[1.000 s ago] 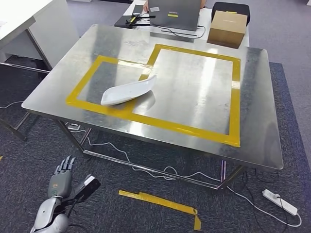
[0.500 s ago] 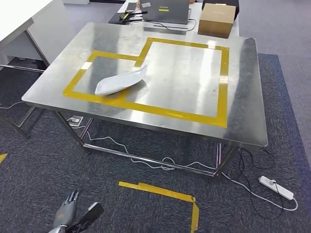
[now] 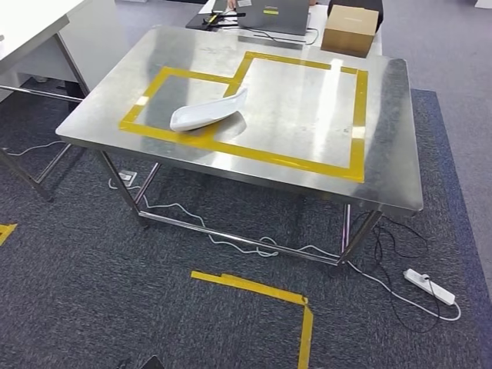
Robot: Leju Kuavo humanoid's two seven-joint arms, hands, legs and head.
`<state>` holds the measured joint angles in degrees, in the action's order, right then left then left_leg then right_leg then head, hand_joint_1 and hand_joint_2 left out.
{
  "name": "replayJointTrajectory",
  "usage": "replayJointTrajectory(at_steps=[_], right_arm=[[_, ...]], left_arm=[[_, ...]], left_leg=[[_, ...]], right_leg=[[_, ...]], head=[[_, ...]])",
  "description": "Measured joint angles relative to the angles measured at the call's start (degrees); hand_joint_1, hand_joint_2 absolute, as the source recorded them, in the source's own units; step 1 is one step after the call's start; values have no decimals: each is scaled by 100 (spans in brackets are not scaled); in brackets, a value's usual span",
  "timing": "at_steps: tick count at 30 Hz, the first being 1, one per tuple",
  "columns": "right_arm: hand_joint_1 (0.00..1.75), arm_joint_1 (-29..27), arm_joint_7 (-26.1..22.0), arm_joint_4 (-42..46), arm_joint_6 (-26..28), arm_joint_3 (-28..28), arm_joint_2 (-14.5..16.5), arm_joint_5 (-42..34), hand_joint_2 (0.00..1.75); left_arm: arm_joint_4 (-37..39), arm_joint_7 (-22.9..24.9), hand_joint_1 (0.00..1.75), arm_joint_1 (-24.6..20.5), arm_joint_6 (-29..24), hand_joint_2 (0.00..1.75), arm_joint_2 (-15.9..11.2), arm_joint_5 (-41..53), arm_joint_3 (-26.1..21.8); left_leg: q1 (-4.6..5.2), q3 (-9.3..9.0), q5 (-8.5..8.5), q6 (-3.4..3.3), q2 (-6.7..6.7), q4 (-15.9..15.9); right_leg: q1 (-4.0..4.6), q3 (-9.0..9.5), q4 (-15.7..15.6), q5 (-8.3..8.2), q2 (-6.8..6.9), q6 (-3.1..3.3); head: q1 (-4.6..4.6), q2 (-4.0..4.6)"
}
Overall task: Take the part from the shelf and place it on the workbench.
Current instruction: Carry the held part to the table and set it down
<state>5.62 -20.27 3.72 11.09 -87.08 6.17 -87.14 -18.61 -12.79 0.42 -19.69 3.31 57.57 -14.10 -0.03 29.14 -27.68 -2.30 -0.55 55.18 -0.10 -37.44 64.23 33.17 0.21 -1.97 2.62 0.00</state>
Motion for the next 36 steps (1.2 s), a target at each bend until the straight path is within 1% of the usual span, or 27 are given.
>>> replayJointTrajectory(at_steps=[1,2,3,4,6,7,9,10,12,13,14,16,17,18,19,21,23,24,25,28,29,30,31,32,33,34,36], right_arm=[[0,-3,-8,-5,-3,40,-3,0,0],[0,-7,-16,-11,-5,83,-6,0,0],[0,-13,-23,-18,-9,126,-7,0,0],[0,-20,-26,-24,-14,166,-7,0,0],[0,-28,-28,-38,-22,237,-7,0,0],[0,-25,-29,-43,-24,267,-7,0,0],[0,-13,-31,-49,-25,319,-7,0,0],[0,-16,-32,-51,-25,338,-7,0,0],[0,-43,-34,-56,-33,371,-7,0,0],[0,-57,-39,-59,-45,395,-7,0,0],[0,-66,-46,-63,-62,426,-6,0,0],[0,-72,-60,-73,-97,496,-6,0,0],[0,-74,-62,-78,-106,524,-5,0,0],[0,-75,-63,-82,-110,549,-5,0,0],[0,-75,-63,-86,-110,573,-5,0,0],[0,-75,-63,-94,-110,616,-2,0,0],[0,-74,-64,-101,-114,660,5,0,0],[0,-73,-65,-104,-115,681,9,0,0],[0,-72,-68,-110,-117,709,11,0,0],[0,-84,-84,-139,-121,796,16,0,0],[0,-92,-90,-152,-124,827,17,0,0],[0,-99,-95,-166,-127,863,17,0,0],[0,-101,-103,-181,-136,904,17,0,0],[0,-102,-109,-193,-143,946,17,0,0],[0,-102,-113,-205,-153,988,17,0,0],[0,-102,-116,-217,-162,1024,17,0,0],[0,-104,-118,-234,-171,1078,17,0,0]], left_arm=[[80,2,0,6,20,0,13,-40,-67],[158,8,0,13,37,0,29,-75,-127],[225,24,0,21,50,0,46,-98,-177],[284,48,0,28,67,0,66,-124,-222],[377,98,0,36,101,0,103,-165,-307],[410,115,0,40,114,0,119,-182,-345],[458,132,0,47,118,0,138,-193,-409],[479,137,0,48,118,0,144,-196,-435],[530,171,0,54,146,0,148,-200,-476],[556,204,0,66,173,0,148,-198,-489],[579,241,0,82,200,0,149,-192,-501],[606,290,0,110,237,0,155,-180,-524],[612,297,0,117,244,0,158,-177,-537],[614,299,0,120,250,0,162,-177,-550],[616,299,0,120,252,0,163,-177,-563],[616,301,0,119,252,0,163,-173,-585],[616,302,0,114,249,0,164,-165,-597],[616,302,0,110,246,0,165,-160,-602],[618,301,0,105,243,0,168,-155,-606],[627,296,0,105,234,0,200,-127,-612],[631,295,0,105,228,0,212,-118,-613],[635,295,0,104,220,0,223,-112,-614],[639,295,0,99,210,0,234,-102,-616],[639,295,0,96,200,0,248,-89,-618],[640,295,0,95,192,0,266,-76,-618],[640,295,0,93,185,0,285,-65,-618],[640,295,0,90,177,0,312,-55,-618]], left_leg=[[2,99,76,-8,-1,4],[5,203,153,-4,-2,11],[6,305,225,3,-4,20],[6,408,295,14,-6,33],[3,591,420,50,-3,73],[10,664,472,74,2,108],[27,747,587,121,8,159],[33,771,646,143,10,166],[20,808,663,197,22,181],[11,837,505,230,30,273],[-1,885,229,263,37,488],[-20,1007,-418,311,39,1220],[-25,1045,-592,323,39,1596],[-28,1026,-609,327,40,1842],[-29,926,-506,323,40,1904],[-28,433,-229,287,45,1398],[-15,-173,-229,232,60,535],[-9,-359,-292,212,67,243],[2,-427,-340,199,70,91],[16,-306,-272,125,51,46],[11,-236,-210,76,35,37],[5,-155,-137,35,19,24],[5,-66,-61,2,3,21],[16,29,14,-19,0,23],[29,129,95,-25,-4,28],[43,233,175,-27,-9,37],[64,444,323,-20,-17,68]], right_leg=[[-2,-80,375,257,-2,-15],[-3,-117,706,386,-2,-28],[-3,-79,895,348,-2,-36],[-4,43,908,190,-1,-39],[-8,577,354,-138,-5,-30],[-8,958,-143,-165,-11,-15],[-2,1464,-922,-11,-27,42],[8,1543,-1087,37,-30,78],[0,1449,-1081,-19,-7,169],[-7,1395,-1075,-75,11,221],[-16,1324,-1072,-144,27,266],[-7,1156,-1048,-282,45,305],[-2,1063,-1022,-349,57,305],[2,965,-984,-411,70,302],[5,859,-938,-467,82,296],[6,655,-841,-563,89,271],[23,508,-759,-638,86,225],[30,469,-736,-668,86,204],[34,435,-723,-706,88,178],[13,346,-713,-800,84,80],[7,297,-647,-696,69,48],[2,219,-487,-482,49,24],[-5,127,-205,-169,29,8],[-6,38,142,132,18,-4],[-6,-23,500,327,11,-11],[-5,-20,768,369,7,-12],[-1,211,807,67,3,11]], head=[[5,0],[3,0],[3,0],[3,0],[3,-1],[5,-1],[1,-1],[0,0],[0,-1],[-9,-1],[-24,-1],[-53,0],[-59,0],[-60,0],[-62,0],[-64,0],[-62,0],[-58,0],[-58,0],[-64,0],[-58,0],[-53,0],[-47,0],[-37,0],[-35,0],[-35,0],[-36,0]])
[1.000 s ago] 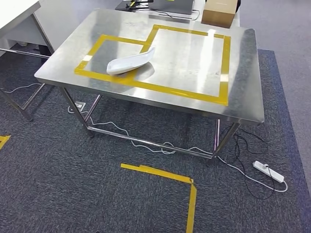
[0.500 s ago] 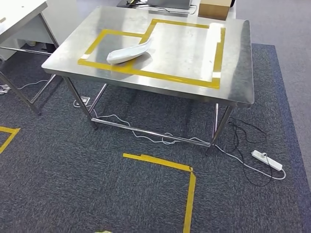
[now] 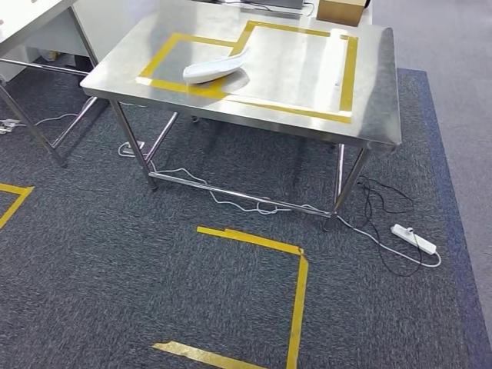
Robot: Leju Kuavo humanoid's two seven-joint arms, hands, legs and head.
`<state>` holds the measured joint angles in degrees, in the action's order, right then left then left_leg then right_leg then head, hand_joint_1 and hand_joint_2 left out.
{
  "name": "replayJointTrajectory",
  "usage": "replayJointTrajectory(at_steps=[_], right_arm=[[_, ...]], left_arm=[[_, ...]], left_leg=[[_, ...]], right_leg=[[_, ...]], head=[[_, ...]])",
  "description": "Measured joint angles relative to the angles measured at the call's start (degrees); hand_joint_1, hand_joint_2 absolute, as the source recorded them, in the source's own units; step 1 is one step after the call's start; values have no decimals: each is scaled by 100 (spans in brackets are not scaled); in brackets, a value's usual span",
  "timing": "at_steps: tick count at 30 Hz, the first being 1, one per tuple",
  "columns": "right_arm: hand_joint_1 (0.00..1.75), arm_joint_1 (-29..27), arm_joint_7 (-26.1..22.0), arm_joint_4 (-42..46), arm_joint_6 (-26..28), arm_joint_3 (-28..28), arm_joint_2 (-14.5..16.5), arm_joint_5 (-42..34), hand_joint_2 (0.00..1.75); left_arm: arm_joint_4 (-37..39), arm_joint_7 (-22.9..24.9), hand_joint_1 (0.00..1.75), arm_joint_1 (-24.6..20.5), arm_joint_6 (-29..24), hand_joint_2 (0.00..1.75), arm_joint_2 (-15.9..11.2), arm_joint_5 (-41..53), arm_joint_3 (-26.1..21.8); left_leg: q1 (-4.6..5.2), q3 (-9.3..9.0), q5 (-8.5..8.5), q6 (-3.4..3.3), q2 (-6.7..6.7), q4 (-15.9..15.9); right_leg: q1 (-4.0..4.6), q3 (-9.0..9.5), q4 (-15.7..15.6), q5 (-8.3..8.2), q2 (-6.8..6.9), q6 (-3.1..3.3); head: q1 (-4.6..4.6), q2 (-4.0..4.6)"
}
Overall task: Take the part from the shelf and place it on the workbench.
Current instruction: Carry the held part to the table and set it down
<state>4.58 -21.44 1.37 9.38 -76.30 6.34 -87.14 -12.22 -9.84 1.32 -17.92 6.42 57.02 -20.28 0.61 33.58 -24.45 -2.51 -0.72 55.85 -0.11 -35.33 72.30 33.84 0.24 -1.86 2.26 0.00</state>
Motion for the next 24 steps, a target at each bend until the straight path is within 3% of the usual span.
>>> replayJointTrajectory(at_steps=[1,2,3,4,5,6,8,9,10,12,13,14,15,17,19,20,22,23,24], right_arm=[[0,2,-1,-7,-1,19,0,0,0],[0,9,-3,-12,-2,37,0,0,0],[0,19,-10,-17,-3,60,0,0,0],[0,28,-20,-22,-6,86,0,0,0],[0,32,-30,-26,-10,113,1,-1,0],[0,27,-39,-31,-14,140,1,-1,0],[0,8,-49,-38,-21,189,13,-2,0],[0,1,-57,-43,-22,215,17,-2,0],[0,-3,-67,-48,-24,242,22,-2,0],[0,-6,-90,-56,-29,292,22,0,0],[0,-6,-97,-59,-32,315,22,0,0],[0,-5,-101,-62,-34,339,22,-1,0],[0,-3,-102,-64,-36,362,22,-1,0],[0,-1,-104,-65,-37,401,22,-2,0],[0,-1,-111,-67,-37,423,22,-1,0],[0,0,-116,-68,-37,429,22,-1,0],[0,-4,-123,-75,-32,438,21,-1,0],[0,-10,-122,-81,-29,443,21,-2,0],[0,-20,-121,-86,-26,447,21,-2,0]], left_arm=[[0,0,0,-2,-4,0,9,2,0],[0,0,0,-7,-11,0,18,3,-1],[0,0,0,-13,-23,0,28,6,-1],[0,-1,0,-20,-38,0,39,11,-2],[0,-4,0,-28,-51,0,48,18,-2],[0,-8,0,-33,-65,0,58,25,-2],[4,-6,0,-34,-124,0,77,20,-3],[7,12,0,-27,-170,0,95,10,-4],[8,45,0,-22,-224,0,120,1,-6],[7,135,0,-33,-316,0,199,-6,-10],[7,173,0,-49,-346,0,242,-7,-11],[6,196,0,-66,-363,0,281,-6,-13],[4,206,0,-79,-368,0,310,-6,-14],[-6,193,0,-96,-367,0,354,-10,-20],[-29,153,0,-115,-366,0,385,-16,-37],[-38,134,0,-127,-367,0,395,-19,-47],[-46,110,0,-135,-368,0,412,-21,-76],[-48,105,0,-132,-368,0,422,-21,-90],[-49,103,0,-129,-367,0,430,-21,-103]], left_leg=[[7,95,67,8,-1,21],[16,176,130,23,0,46],[24,238,194,42,3,70],[26,272,261,66,5,78],[23,294,328,93,5,76],[14,306,394,121,5,64],[-5,350,365,190,25,84],[-15,390,176,228,37,195],[-27,443,-119,266,48,413],[-54,534,-740,322,51,1116],[-63,542,-869,339,51,1452],[-71,494,-844,348,51,1665],[-78,371,-704,349,51,1699],[-88,-137,-468,327,57,1188],[-73,-706,-585,266,73,370],[-60,-856,-683,229,80,107],[-36,-868,-686,151,74,-39],[-36,-811,-628,114,58,-44],[-38,-739,-559,71,42,-54]], right_leg=[[3,252,-260,-183,-1,20],[11,589,-681,-247,-2,44],[20,951,-1188,-213,-4,70],[33,1202,-1581,-126,-8,96],[49,1348,-1845,-42,-11,120],[62,1373,-1945,-30,-13,149],[47,1236,-1921,-146,5,226],[32,1158,-1916,-222,15,267],[16,1065,-1912,-305,25,297],[18,876,-1879,-448,40,313],[19,780,-1847,-515,55,309],[20,670,-1803,-577,70,302],[19,554,-1749,-635,82,293],[17,325,-1631,-735,83,257],[28,181,-1542,-821,78,198],[30,146,-1527,-869,80,163],[19,109,-1533,-972,85,85],[6,77,-1517,-954,75,52],[-3,28,-1436,-828,59,21]], head=[[-1,0],[0,-1],[-2,-1],[-4,-1],[-1,-2],[-1,-1],[10,-1],[-1,0],[-13,0],[-41,0],[-43,0],[-44,0],[-43,0],[-44,0],[-42,0],[-42,0],[-40,0],[-45,0],[-41,0]])
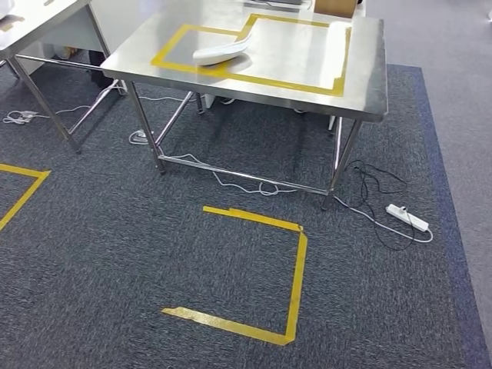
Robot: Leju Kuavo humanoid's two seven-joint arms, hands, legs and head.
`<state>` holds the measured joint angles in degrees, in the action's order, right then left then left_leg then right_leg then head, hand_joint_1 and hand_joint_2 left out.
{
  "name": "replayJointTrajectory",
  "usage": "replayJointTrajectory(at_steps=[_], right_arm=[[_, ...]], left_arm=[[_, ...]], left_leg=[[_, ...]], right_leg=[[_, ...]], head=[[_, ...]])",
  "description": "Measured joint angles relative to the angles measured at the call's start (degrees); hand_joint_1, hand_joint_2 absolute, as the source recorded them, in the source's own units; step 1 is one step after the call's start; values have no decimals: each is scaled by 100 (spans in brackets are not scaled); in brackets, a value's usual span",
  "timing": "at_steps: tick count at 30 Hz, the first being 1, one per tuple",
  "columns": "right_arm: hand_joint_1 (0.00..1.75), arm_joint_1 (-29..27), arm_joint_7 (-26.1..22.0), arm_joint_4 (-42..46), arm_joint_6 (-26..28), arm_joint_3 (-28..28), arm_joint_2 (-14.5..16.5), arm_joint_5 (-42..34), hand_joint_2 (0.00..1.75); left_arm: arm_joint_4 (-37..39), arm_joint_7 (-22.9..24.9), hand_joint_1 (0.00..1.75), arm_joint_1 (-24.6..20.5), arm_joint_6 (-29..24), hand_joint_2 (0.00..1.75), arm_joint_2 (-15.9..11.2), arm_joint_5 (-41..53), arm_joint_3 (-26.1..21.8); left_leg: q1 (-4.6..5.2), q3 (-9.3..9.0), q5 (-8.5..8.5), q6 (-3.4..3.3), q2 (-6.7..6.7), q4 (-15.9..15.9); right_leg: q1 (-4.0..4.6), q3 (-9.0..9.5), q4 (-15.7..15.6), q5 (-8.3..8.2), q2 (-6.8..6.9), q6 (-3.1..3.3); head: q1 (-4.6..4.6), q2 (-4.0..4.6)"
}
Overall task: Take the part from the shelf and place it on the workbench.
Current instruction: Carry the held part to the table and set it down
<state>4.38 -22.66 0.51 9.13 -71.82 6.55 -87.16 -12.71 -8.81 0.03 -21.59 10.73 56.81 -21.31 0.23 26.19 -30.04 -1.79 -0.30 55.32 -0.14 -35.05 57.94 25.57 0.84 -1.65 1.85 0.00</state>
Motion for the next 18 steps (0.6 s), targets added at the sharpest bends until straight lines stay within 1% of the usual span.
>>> replayJointTrajectory(at_steps=[1,2,3,4,5,6,7,8,9,10,11,12,13,14,15,16,17,18], right_arm=[[0,-8,1,-4,2,4,0,-1,0],[0,-12,1,-6,2,9,1,-1,0],[0,-14,1,-7,2,13,1,-1,0],[0,-14,1,-7,1,15,1,-1,0],[0,-14,1,-8,1,17,1,-1,0],[0,-16,0,-9,1,18,1,-1,0],[0,-19,-3,-9,1,18,1,-1,0],[0,-19,-6,-10,1,18,1,-1,0],[0,-17,-9,-10,1,19,1,-1,0],[0,-8,-13,-10,1,19,0,-1,0],[0,5,-17,-10,1,20,0,-1,0],[0,21,-21,-11,1,20,0,-1,0],[0,31,-25,-12,1,20,0,-1,0],[0,28,-28,-12,2,20,1,-1,0],[0,20,-27,-12,2,20,2,-1,0],[0,9,-25,-13,3,20,3,-1,0],[0,1,-22,-13,4,21,4,-1,0],[0,0,-20,-14,5,21,5,-1,0]], left_arm=[[-2,-2,0,3,1,0,10,0,-8],[-4,-5,0,-1,1,0,16,0,-13],[-5,-8,0,-2,2,0,21,0,-18],[-5,-10,0,-2,2,0,24,0,-23],[-5,-13,0,-2,2,0,25,0,-28],[-5,-15,0,-2,0,0,25,0,-33],[-6,-18,0,-2,-3,0,28,0,-38],[-7,-21,0,-2,-7,0,31,1,-41],[-7,-25,0,-4,-10,0,35,1,-43],[-10,-28,0,-6,-12,0,42,2,-45],[-14,-30,0,-8,-14,0,50,4,-47],[-19,-32,0,-11,-19,0,57,7,-49],[-25,-32,0,-12,-25,0,66,9,-52],[-28,-33,0,-9,-30,0,71,10,-56],[-31,-33,0,-4,-34,0,73,10,-63],[-32,-33,0,3,-35,0,74,8,-71],[-33,-33,0,10,-34,0,75,5,-77],[-34,-33,0,16,-34,0,75,3,-83]], left_leg=[[-6,93,77,-34,-16,-11],[-1,189,152,-59,-27,-8],[7,293,234,-75,-30,-4],[18,395,315,-79,-35,2],[30,496,393,-80,-41,10],[40,598,467,-77,-47,21],[48,695,535,-71,-50,34],[53,779,593,-63,-52,47],[55,843,641,-54,-50,60],[62,890,684,-39,-47,77],[70,921,728,-23,-46,92],[73,947,783,-4,-46,103],[71,969,848,22,-47,105],[66,989,916,50,-49,97],[55,1012,935,85,-39,99],[46,1039,884,121,-26,125],[43,1063,809,149,-13,161],[30,1105,588,179,-2,304]], right_leg=[[-5,-83,186,241,-20,-24],[-9,-175,472,558,-39,-45],[-9,-257,836,859,-50,-60],[-8,-312,1188,1051,-56,-68],[-8,-300,1440,1087,-59,-68],[-6,-218,1540,988,-59,-59],[-3,-42,1439,800,-60,-43],[1,179,1218,619,-60,-23],[6,421,926,500,-61,-4],[17,720,527,499,-61,18],[25,989,131,583,-64,39],[37,1177,-187,674,-69,63],[53,1303,-432,752,-74,90],[61,1307,-522,759,-78,124],[58,1241,-514,712,-67,164],[51,1190,-511,657,-55,209],[38,1148,-513,609,-43,248],[28,1092,-510,555,-32,282]], head=[[5,0],[12,0],[24,0],[26,0],[26,0],[26,0],[24,0],[25,0],[25,0],[25,-1],[27,-1],[28,-1],[32,-1],[35,0],[40,0],[44,0],[44,0],[33,0]])
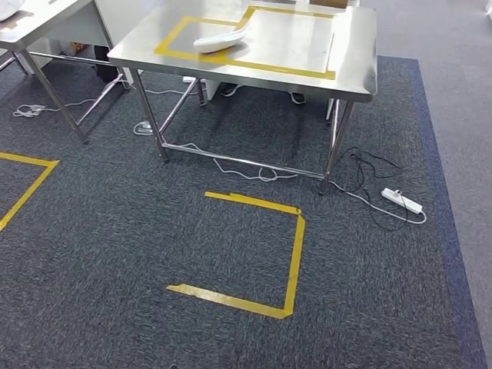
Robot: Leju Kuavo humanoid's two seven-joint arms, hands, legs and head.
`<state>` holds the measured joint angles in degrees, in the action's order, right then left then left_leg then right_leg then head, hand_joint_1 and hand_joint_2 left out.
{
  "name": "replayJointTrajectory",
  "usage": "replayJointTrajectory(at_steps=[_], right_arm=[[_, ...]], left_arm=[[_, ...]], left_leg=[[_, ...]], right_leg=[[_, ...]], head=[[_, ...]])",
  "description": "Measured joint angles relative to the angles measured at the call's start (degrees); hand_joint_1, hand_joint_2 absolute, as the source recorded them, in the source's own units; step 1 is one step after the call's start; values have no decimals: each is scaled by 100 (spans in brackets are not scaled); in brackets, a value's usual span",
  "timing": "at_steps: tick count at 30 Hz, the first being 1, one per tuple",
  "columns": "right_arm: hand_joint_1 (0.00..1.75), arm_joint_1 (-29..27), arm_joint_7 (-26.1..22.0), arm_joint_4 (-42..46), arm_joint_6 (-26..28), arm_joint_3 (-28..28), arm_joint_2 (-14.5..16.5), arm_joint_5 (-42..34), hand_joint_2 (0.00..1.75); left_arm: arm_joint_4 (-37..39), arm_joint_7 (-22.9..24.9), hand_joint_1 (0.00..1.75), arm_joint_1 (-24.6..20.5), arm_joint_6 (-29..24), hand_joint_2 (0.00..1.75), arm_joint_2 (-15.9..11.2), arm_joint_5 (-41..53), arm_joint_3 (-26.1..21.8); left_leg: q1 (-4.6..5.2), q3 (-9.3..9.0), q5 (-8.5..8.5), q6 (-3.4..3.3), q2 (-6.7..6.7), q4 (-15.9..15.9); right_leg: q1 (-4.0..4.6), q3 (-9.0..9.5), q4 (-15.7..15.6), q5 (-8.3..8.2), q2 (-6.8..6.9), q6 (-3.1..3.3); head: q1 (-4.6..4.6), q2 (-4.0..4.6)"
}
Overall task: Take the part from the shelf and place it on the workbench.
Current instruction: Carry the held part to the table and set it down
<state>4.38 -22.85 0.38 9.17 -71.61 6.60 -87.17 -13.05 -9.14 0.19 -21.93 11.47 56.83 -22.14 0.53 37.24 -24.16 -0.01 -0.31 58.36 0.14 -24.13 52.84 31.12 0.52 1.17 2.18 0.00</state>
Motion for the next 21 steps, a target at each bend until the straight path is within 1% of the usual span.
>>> replayJointTrajectory(at_steps=[1,2,3,4,5,6,7,8,9,10,11,12,13,14,15,16,17,18,19,20,21], right_arm=[[0,-1,1,-1,1,0,0,0,0],[0,-2,1,-1,1,0,0,0,0],[0,-2,0,-2,1,0,0,0,0],[0,-2,0,-2,1,0,0,0,0],[0,-1,-1,-3,1,1,0,0,0],[0,0,-1,-3,1,1,0,0,0],[0,1,-2,-3,1,1,0,0,0],[0,1,-3,-3,1,1,1,0,0],[0,2,-5,-3,1,1,1,0,0],[0,4,-8,-3,1,1,2,0,0],[0,6,-11,-3,1,1,2,0,0],[0,5,-13,-3,1,1,2,0,0],[0,1,-14,-4,2,1,2,0,0],[0,-7,-14,-6,2,2,1,0,0],[0,-17,-14,-8,3,2,1,0,0],[0,-24,-14,-9,3,3,0,0,0],[0,-27,-14,-10,3,3,0,0,0],[0,-27,-14,-10,3,3,0,0,0],[0,-28,-14,-11,3,3,0,0,0],[0,-30,-14,-11,3,3,0,0,0],[0,-32,-14,-11,3,4,0,0,0]], left_arm=[[-1,0,0,5,1,0,-1,-2,-3],[-2,0,0,8,1,0,-1,-2,-7],[-3,0,0,10,1,0,-1,-2,-10],[-4,0,0,9,1,0,-1,-2,-13],[-4,0,0,9,1,0,-1,-1,-16],[-7,0,0,9,1,0,-1,1,-22],[-11,0,0,8,1,0,-1,4,-32],[-18,-2,0,6,0,0,-1,8,-44],[-26,-7,0,4,-1,0,1,12,-57],[-33,-12,0,-2,-2,0,3,16,-68],[-38,-20,0,-7,-5,0,6,18,-77],[-40,-26,0,-10,-8,0,9,19,-84],[-41,-29,0,-7,-10,0,15,19,-91],[-42,-33,0,-1,-13,0,20,19,-95],[-43,-34,0,6,-14,0,22,19,-98],[-44,-34,0,13,-14,0,27,19,-101],[-46,-35,0,13,-15,0,28,20,-102],[-47,-35,0,14,-15,0,29,20,-103],[-48,-35,0,14,-15,0,31,21,-104],[-48,-39,0,15,-15,0,31,21,-105],[-48,-46,0,15,-15,0,32,21,-108]], left_leg=[[-12,50,-288,27,2,256],[-26,100,-569,53,3,580],[-44,149,-848,82,4,984],[-57,158,-954,102,4,1300],[-68,102,-904,112,4,1459],[-77,-29,-758,116,4,1450],[-82,-255,-593,108,5,1229],[-83,-562,-508,89,10,854],[-77,-874,-518,62,17,414],[-68,-1119,-591,34,22,34],[-56,-1257,-675,10,27,-213],[-45,-1288,-708,-16,28,-323],[-47,-1247,-684,-47,17,-346],[-51,-1189,-635,-87,2,-352],[-57,-1117,-568,-133,-13,-359],[-63,-1028,-494,-169,-28,-368],[-56,-929,-418,-193,-34,-364],[-48,-824,-337,-203,-38,-358],[-39,-716,-257,-203,-43,-350],[-31,-606,-181,-198,-48,-340],[-26,-505,-116,-189,-52,-331]], right_leg=[[-1,-65,5,-53,0,20],[0,-137,13,-111,4,28],[0,-236,29,-185,10,33],[0,-325,56,-249,19,28],[-1,-421,96,-306,27,20],[-2,-527,145,-360,33,8],[-3,-632,201,-409,35,-9],[-2,-737,258,-452,33,-33],[4,-819,311,-491,28,-61],[9,-879,349,-532,28,-94],[12,-919,371,-577,31,-129],[10,-946,379,-628,36,-166],[0,-971,385,-656,38,-203],[-10,-1010,417,-616,27,-237],[-18,-1071,516,-471,9,-269],[-25,-1161,715,-229,-9,-294],[-27,-1272,1037,73,-23,-316],[-29,-1374,1416,340,-29,-332],[-29,-1433,1770,491,-30,-342],[-29,-1420,2007,496,-30,-347],[-29,-1318,2051,361,-30,-344]], head=[[-13,0],[-23,0],[-33,0],[-31,0],[-32,0],[-33,0],[-33,0],[-34,0],[-33,0],[-32,0],[-32,0],[-29,0],[-31,0],[-31,0],[-24,0],[-20,0],[-12,0],[-6,0],[-7,0],[-8,0],[-8,0]])
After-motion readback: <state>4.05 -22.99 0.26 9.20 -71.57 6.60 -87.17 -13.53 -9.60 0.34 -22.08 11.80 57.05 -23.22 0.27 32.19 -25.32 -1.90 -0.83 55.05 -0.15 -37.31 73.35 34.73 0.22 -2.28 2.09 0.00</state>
